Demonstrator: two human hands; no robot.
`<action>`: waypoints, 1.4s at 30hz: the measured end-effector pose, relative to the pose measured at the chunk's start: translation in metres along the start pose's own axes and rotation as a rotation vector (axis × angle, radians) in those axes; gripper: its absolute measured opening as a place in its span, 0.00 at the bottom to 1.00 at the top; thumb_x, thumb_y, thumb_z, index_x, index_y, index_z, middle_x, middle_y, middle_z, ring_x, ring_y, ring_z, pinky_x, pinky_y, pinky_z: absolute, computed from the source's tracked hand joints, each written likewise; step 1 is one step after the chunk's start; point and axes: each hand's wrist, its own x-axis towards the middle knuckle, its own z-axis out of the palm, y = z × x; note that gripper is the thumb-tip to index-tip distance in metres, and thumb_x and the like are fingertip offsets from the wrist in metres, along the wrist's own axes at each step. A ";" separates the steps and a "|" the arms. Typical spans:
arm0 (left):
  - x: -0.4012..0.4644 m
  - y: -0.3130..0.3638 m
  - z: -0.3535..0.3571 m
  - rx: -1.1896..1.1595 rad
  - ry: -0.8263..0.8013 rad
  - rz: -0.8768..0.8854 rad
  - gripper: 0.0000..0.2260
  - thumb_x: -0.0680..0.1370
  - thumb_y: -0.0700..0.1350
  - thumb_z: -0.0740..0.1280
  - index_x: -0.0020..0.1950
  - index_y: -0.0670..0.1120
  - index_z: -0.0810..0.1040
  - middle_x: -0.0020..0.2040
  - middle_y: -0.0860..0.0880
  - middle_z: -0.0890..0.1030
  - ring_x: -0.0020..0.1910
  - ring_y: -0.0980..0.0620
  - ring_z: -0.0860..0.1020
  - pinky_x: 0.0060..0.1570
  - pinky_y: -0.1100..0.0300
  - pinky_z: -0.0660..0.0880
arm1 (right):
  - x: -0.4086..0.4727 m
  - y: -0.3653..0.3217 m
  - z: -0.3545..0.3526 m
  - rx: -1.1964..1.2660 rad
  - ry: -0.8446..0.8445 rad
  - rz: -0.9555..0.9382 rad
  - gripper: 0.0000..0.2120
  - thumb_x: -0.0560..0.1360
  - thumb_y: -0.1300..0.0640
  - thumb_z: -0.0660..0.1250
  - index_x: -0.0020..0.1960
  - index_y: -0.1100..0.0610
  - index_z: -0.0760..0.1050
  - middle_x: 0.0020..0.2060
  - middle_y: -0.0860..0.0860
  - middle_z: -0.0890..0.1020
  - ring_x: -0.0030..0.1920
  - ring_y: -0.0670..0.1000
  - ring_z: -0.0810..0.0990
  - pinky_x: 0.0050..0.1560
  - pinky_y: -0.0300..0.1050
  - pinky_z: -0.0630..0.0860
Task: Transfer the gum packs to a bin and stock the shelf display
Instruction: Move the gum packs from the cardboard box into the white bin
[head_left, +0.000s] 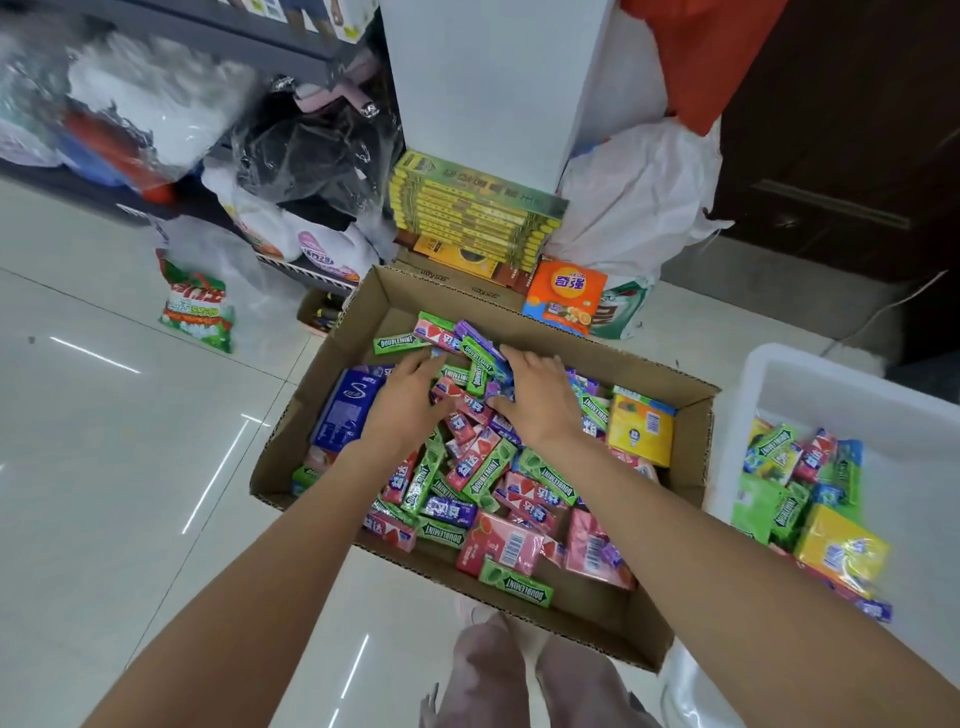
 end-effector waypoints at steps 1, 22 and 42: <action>-0.001 0.000 -0.001 0.003 0.020 0.011 0.27 0.75 0.47 0.70 0.72 0.45 0.66 0.72 0.46 0.64 0.69 0.45 0.66 0.64 0.49 0.70 | 0.001 -0.001 0.000 0.008 0.017 -0.004 0.31 0.76 0.51 0.66 0.74 0.56 0.58 0.66 0.53 0.71 0.68 0.56 0.65 0.73 0.50 0.55; -0.029 0.008 -0.025 -0.245 0.112 -0.049 0.18 0.71 0.46 0.74 0.59 0.47 0.78 0.55 0.49 0.74 0.40 0.53 0.75 0.42 0.64 0.71 | -0.022 0.004 -0.004 0.188 0.073 0.082 0.12 0.76 0.54 0.65 0.58 0.56 0.77 0.49 0.54 0.81 0.47 0.55 0.79 0.50 0.52 0.77; -0.092 0.195 0.018 -0.509 0.328 0.195 0.15 0.69 0.44 0.74 0.55 0.51 0.79 0.46 0.58 0.72 0.38 0.65 0.72 0.39 0.74 0.71 | -0.147 0.112 -0.102 0.718 0.478 0.195 0.05 0.74 0.60 0.68 0.49 0.57 0.75 0.46 0.51 0.81 0.41 0.47 0.77 0.43 0.40 0.74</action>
